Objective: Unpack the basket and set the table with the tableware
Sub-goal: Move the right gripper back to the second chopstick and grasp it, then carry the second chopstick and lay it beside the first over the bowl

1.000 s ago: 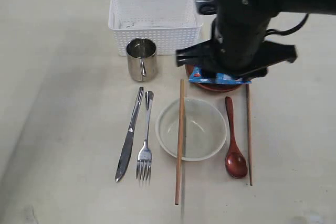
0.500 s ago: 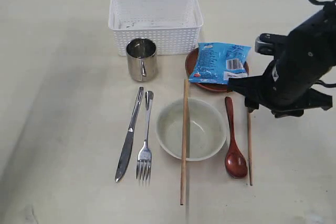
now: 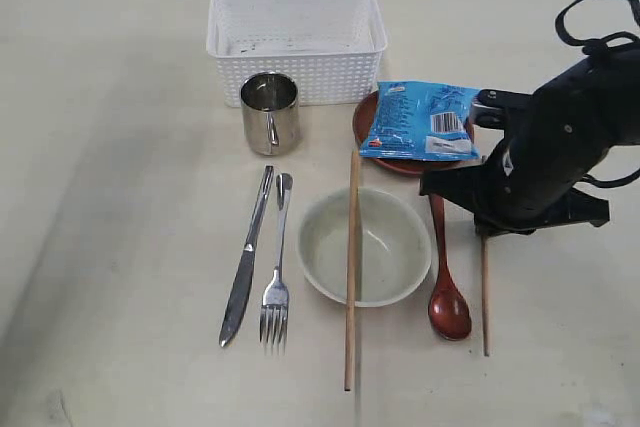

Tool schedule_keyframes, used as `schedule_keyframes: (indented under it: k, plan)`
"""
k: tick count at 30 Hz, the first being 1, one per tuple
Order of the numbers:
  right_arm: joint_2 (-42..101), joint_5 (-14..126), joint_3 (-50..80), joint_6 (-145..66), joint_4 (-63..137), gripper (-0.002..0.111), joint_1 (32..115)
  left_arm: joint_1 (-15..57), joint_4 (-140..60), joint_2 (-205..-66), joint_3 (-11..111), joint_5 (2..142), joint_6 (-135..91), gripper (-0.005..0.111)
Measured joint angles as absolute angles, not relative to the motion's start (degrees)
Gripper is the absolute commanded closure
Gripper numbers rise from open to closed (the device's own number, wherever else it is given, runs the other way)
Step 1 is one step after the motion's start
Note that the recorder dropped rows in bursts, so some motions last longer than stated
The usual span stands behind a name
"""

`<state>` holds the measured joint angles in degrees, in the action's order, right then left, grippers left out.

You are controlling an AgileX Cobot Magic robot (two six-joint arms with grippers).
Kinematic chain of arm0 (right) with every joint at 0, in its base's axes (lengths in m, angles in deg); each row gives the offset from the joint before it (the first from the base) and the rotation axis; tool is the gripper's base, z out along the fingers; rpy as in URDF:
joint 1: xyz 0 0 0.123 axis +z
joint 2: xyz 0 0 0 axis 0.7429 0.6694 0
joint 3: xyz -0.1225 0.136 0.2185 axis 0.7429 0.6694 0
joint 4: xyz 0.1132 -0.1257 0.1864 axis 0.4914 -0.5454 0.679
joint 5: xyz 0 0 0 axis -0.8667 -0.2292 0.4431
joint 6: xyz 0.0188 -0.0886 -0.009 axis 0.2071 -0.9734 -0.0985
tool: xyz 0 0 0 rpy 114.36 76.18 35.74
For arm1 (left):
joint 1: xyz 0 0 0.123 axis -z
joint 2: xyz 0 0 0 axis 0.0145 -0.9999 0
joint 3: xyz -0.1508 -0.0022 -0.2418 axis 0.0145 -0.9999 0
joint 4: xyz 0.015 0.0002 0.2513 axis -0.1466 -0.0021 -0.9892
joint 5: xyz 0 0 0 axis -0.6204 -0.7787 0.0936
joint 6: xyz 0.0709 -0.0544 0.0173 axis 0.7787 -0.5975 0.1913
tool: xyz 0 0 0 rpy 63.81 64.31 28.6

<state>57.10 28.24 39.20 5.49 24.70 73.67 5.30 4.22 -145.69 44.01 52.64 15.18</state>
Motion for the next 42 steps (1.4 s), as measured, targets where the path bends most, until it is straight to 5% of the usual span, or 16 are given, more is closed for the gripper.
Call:
schedule_keyframes:
  k: [9, 21, 34, 37, 42]
  plan:
    - [42.9, 5.7, 32.7, 2.9, 23.6, 0.109, 76.8, 5.3, 4.2, -145.7, 44.0, 52.6, 15.6, 0.107]
    - [42.1, 18.4, 31.9, 2.5, 35.8, 0.109, 88.2, 5.3, 4.2, -145.7, 44.0, 52.6, 15.6, 0.107]
    - [48.7, 24.2, 31.9, 1.8, 38.1, 0.108, 89.3, 5.3, 4.2, -145.7, 44.0, 52.6, 15.6, 0.107]
    - [48.9, 24.6, 31.9, 1.4, 38.4, 0.098, 89.3, 5.3, 4.2, -145.7, 44.0, 52.6, 15.6, 0.107]
    - [49.0, 24.8, 31.9, 0.9, 38.8, 0.061, 89.3, 5.3, 4.2, -145.7, 44.0, 52.6, 15.6, 0.107]
